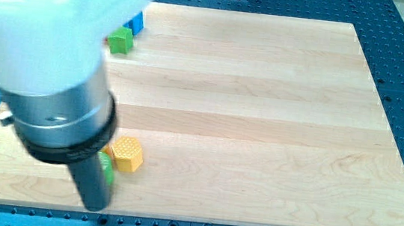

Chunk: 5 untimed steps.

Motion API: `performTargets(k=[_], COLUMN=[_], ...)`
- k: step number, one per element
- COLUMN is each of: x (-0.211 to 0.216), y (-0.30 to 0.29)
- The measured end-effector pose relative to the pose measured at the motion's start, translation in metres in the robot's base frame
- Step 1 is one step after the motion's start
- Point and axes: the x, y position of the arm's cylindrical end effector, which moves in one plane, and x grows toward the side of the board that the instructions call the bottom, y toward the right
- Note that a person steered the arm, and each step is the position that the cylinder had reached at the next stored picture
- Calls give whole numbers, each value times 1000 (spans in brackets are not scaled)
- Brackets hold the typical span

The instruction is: Push the yellow blocks and green circle to the bottom center

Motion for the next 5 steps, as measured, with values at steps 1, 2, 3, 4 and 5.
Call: performTargets(k=[1, 2, 3, 4, 5], x=[0, -6, -6, 0, 0], y=[-43, -53, 33, 78, 74])
